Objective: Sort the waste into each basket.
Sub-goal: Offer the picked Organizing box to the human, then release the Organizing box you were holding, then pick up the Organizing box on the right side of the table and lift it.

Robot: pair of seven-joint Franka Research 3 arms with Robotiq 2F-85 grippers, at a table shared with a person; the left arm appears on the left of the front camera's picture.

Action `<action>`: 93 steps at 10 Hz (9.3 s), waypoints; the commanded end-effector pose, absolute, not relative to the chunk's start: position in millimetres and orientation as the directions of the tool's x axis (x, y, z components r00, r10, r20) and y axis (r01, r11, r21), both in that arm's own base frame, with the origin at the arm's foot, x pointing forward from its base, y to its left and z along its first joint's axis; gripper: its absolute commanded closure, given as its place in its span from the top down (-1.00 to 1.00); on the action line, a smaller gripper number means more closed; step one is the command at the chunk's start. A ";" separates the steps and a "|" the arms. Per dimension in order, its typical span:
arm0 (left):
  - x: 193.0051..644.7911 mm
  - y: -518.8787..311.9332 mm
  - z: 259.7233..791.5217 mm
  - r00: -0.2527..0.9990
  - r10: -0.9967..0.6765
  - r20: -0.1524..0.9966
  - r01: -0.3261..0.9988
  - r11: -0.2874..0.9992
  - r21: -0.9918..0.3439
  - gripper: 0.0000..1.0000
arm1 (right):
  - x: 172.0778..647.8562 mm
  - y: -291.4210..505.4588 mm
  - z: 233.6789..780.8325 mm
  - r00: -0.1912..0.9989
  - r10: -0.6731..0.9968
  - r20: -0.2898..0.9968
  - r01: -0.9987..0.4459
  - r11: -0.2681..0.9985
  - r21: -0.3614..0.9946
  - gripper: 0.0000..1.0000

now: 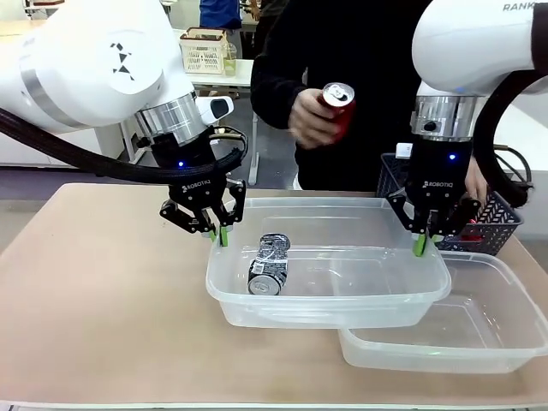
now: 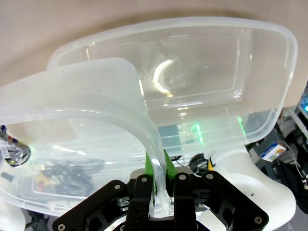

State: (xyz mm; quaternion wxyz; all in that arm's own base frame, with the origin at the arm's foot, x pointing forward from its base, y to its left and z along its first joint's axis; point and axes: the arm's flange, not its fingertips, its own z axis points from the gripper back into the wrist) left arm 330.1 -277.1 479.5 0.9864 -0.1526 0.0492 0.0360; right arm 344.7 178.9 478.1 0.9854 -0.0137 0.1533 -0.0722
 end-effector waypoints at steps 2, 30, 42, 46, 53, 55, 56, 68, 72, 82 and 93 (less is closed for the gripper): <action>326.3 -274.9 483.9 0.991 0.068 -0.113 -0.099 0.948 -0.302 -0.82 | 345.4 177.1 482.8 0.943 -0.147 -0.300 0.136 0.989 -0.057 -0.89; 326.3 -274.9 483.9 0.991 0.068 -0.113 -0.099 0.948 -0.302 -0.82 | 345.4 177.1 482.8 0.943 -0.147 -0.300 0.136 0.989 -0.057 -0.89; 427.0 -259.6 531.0 0.991 0.088 -0.105 -0.119 0.934 -0.338 -0.82 | 468.2 230.6 522.1 0.938 0.055 -0.342 -0.074 0.996 -0.042 -0.89; 457.2 -230.4 515.5 0.985 0.125 -0.119 -0.157 0.934 -0.320 -0.82 | 540.2 260.8 495.4 0.918 0.099 -0.384 -0.115 0.993 -0.019 -0.89; 457.2 -230.4 515.5 0.985 0.125 -0.119 -0.157 0.934 -0.320 -0.82 | 522.6 232.1 493.7 0.933 0.040 -0.357 -0.053 0.998 -0.027 -0.89; 457.2 -230.4 515.5 0.985 0.125 -0.119 -0.157 0.934 -0.320 -0.82 | 522.6 232.1 493.7 0.933 0.040 -0.357 -0.053 0.998 -0.027 -0.89; 457.2 -230.4 515.5 0.985 0.125 -0.119 -0.157 0.934 -0.320 -0.82 | 522.6 232.1 493.7 0.933 0.040 -0.357 -0.053 0.998 -0.027 -0.89; 401.2 -180.2 573.4 0.958 0.200 0.206 -0.088 0.887 -0.454 1.00 | 460.6 120.5 554.4 0.990 -0.066 0.127 -0.010 0.851 0.525 1.00; 401.9 -183.4 586.4 0.956 0.217 0.196 -0.120 0.902 -0.415 1.00 | 463.7 127.4 568.9 0.988 -0.092 0.127 0.018 0.871 0.491 1.00; 386.7 -213.1 617.5 0.984 0.066 0.166 0.031 0.852 -0.523 1.00 | 408.2 50.4 586.4 0.992 0.065 0.105 -0.111 0.845 0.524 1.00; 252.2 -453.4 479.0 0.954 -0.121 -0.274 0.041 0.959 -0.279 1.00 | 260.7 -72.3 539.9 0.954 0.258 0.149 -0.287 0.931 0.226 1.00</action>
